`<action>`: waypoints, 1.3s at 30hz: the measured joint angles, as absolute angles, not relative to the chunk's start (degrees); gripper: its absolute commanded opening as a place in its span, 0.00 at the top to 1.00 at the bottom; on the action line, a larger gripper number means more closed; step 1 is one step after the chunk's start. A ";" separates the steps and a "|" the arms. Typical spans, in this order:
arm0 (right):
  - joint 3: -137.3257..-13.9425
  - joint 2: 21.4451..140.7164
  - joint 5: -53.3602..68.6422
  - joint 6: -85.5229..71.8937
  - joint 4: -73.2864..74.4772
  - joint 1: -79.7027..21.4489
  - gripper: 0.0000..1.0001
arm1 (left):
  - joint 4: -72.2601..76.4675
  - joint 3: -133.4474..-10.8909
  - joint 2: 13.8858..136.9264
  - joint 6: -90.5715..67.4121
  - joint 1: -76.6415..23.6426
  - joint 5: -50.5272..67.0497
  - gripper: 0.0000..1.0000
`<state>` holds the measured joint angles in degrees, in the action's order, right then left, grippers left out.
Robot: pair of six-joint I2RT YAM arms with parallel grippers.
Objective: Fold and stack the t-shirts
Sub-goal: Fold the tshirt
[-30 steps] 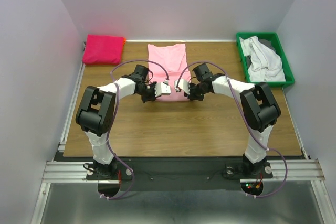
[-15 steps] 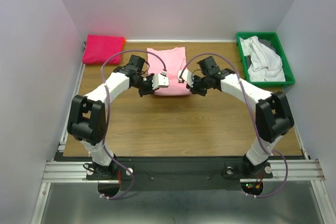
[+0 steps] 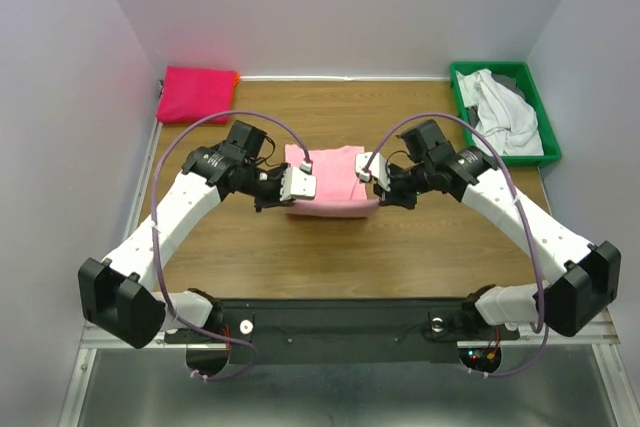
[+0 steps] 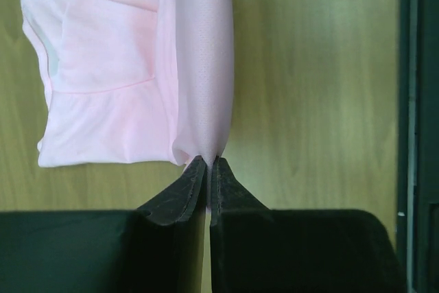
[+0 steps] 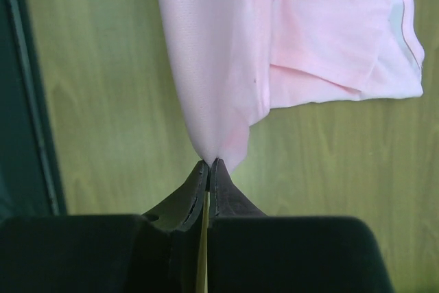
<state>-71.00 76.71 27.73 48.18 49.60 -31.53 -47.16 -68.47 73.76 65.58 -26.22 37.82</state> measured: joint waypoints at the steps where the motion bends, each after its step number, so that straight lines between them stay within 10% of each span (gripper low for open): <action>1: -70.37 75.53 28.36 48.14 51.16 -32.25 0.99 | -48.60 -68.12 72.71 65.52 -26.81 38.46 1.00; 39: -105.65 129.38 31.94 57.60 52.62 -20.97 0.99 | -54.43 -103.79 129.03 74.26 -12.78 44.60 0.93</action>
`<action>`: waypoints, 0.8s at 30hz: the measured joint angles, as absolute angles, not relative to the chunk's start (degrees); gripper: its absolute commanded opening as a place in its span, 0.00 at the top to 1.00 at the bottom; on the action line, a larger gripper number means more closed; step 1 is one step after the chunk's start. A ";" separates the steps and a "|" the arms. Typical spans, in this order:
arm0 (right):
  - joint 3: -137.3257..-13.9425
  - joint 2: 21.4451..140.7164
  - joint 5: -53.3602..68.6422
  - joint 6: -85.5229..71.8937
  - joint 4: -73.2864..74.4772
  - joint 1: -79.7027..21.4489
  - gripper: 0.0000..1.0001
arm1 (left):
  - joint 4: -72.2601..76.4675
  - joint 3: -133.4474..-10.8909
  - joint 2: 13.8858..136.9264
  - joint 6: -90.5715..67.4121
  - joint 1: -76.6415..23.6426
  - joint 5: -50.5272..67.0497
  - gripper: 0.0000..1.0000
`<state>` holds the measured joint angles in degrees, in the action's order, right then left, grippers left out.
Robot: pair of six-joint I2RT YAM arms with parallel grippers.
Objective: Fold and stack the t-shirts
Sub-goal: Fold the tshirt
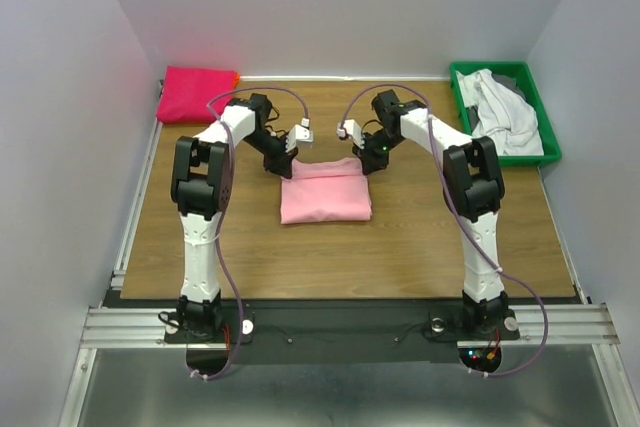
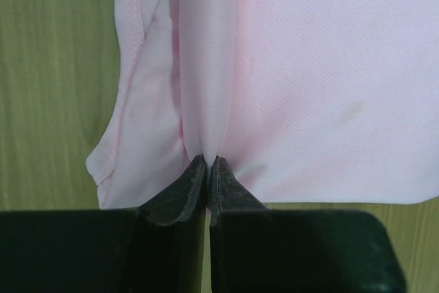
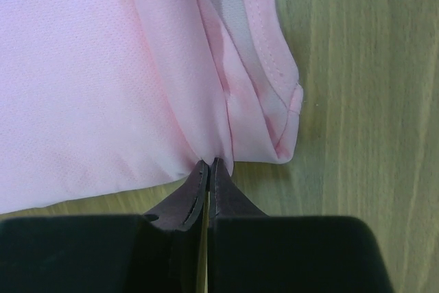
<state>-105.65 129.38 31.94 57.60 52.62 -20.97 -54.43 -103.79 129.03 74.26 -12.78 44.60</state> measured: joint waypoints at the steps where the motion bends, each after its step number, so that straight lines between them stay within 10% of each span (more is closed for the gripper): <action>1: -104.86 128.99 32.27 57.39 52.14 -20.97 0.99 | -54.02 -102.32 128.38 74.11 -12.80 44.71 0.93; 15: -86.59 114.02 35.09 51.94 51.79 -22.94 0.94 | -50.41 -81.60 112.18 70.52 -15.49 46.19 0.89; 24: -96.38 119.74 34.00 45.87 51.72 -21.63 0.56 | -50.70 -91.68 117.08 67.68 -11.75 46.50 0.34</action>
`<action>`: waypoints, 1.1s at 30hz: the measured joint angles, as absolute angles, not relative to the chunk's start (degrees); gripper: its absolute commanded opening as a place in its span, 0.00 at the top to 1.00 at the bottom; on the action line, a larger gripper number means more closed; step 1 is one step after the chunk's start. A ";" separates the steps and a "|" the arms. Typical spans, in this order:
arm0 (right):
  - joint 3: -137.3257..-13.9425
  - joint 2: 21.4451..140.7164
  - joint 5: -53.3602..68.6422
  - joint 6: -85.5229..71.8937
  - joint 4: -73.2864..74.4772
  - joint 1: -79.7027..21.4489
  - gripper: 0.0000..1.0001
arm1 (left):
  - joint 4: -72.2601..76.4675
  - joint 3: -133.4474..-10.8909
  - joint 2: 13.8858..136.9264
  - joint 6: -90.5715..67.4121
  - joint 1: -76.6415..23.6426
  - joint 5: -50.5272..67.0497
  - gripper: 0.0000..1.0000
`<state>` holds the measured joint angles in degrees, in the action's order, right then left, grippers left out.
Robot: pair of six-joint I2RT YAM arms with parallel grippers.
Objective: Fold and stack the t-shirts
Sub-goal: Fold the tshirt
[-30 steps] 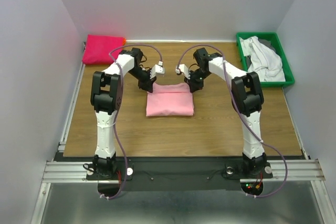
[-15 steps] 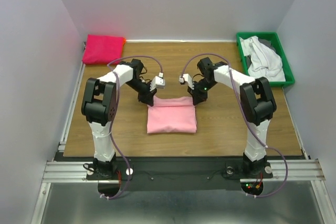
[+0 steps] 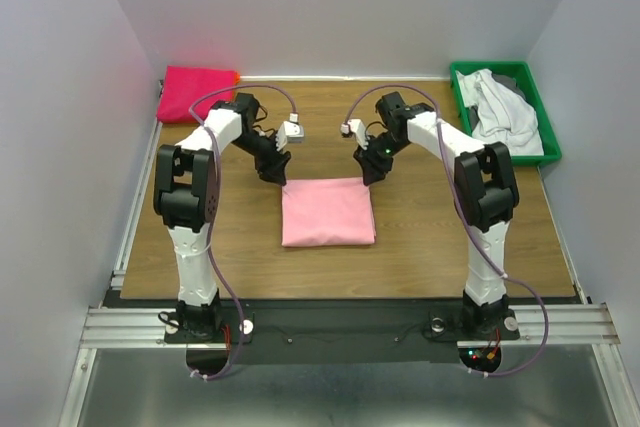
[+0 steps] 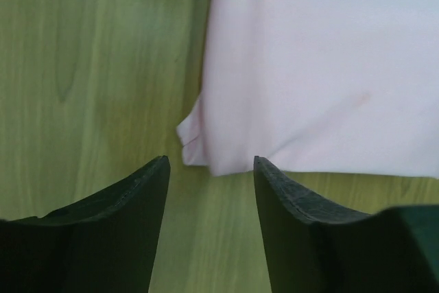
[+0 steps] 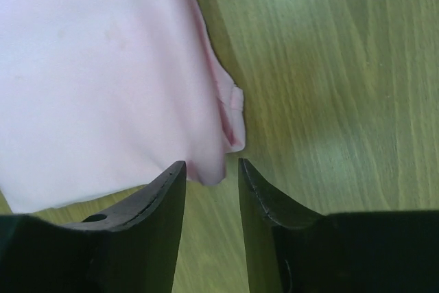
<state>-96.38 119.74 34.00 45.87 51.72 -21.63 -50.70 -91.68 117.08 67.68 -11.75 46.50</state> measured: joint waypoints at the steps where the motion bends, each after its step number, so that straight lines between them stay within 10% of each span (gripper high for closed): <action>1: -96.73 120.33 34.06 44.84 51.66 -21.39 0.54 | -50.89 -92.47 117.80 67.44 -11.00 46.57 0.34; 20: -98.56 121.32 56.47 22.13 47.44 -16.86 0.74 | -40.64 -83.90 108.86 54.83 -11.42 56.36 0.58; 33: -97.49 135.63 61.08 -0.78 29.36 -16.45 0.79 | -21.41 -81.54 124.90 25.98 -8.45 67.09 0.61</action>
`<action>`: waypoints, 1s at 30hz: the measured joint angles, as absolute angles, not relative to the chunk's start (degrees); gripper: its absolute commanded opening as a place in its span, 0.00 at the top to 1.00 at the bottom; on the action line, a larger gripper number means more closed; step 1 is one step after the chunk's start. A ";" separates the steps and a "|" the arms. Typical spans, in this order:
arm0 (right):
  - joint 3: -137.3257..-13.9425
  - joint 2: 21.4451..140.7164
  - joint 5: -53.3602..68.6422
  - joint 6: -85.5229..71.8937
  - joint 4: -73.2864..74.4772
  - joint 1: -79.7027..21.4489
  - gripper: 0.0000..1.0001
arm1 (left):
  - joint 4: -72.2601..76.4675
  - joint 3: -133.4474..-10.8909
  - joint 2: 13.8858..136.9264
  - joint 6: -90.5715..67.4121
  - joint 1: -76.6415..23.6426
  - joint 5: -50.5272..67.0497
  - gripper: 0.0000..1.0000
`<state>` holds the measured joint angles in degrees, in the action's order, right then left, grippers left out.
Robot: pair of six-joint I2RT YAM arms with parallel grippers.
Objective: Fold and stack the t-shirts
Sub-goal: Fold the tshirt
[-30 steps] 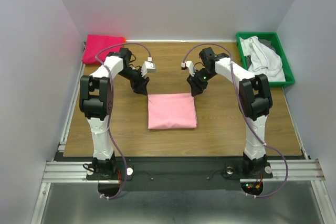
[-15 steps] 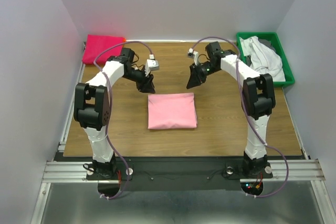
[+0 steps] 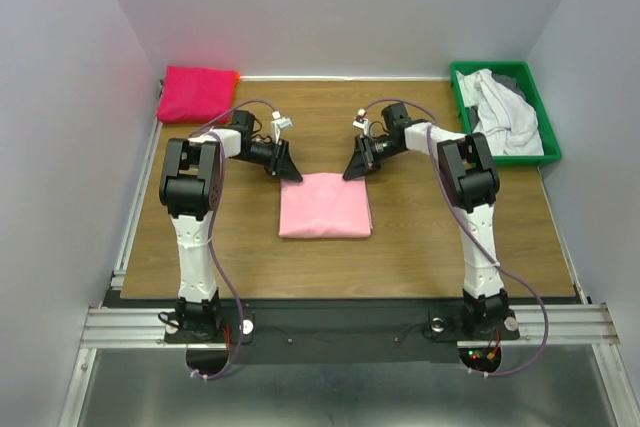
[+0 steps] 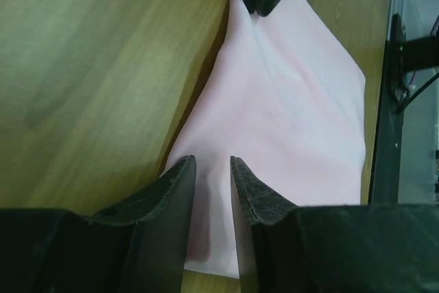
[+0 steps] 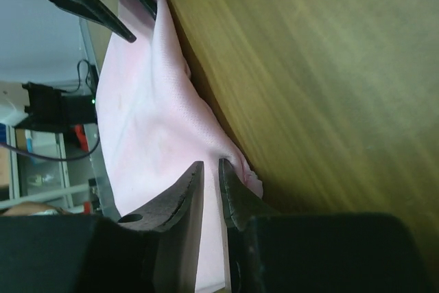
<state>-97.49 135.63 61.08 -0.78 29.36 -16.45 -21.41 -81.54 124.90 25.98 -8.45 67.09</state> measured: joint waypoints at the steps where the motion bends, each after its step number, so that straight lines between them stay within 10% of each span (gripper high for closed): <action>1: -98.28 136.35 61.10 -2.39 28.40 -16.23 0.79 | -20.58 -82.56 125.82 24.14 -7.88 67.46 0.61; 19: -90.54 117.84 57.17 -13.98 19.57 -16.99 0.61 | 3.73 -62.04 102.17 -2.26 -8.38 66.59 0.55; 30: -84.09 129.21 57.91 -19.38 13.54 -25.08 0.63 | 15.79 -56.80 115.79 -17.43 -10.90 64.31 0.56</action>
<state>-84.09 129.21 57.91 -19.38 13.54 -25.08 15.79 -56.80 115.79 -17.43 -10.90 64.31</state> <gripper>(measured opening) 0.377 0.443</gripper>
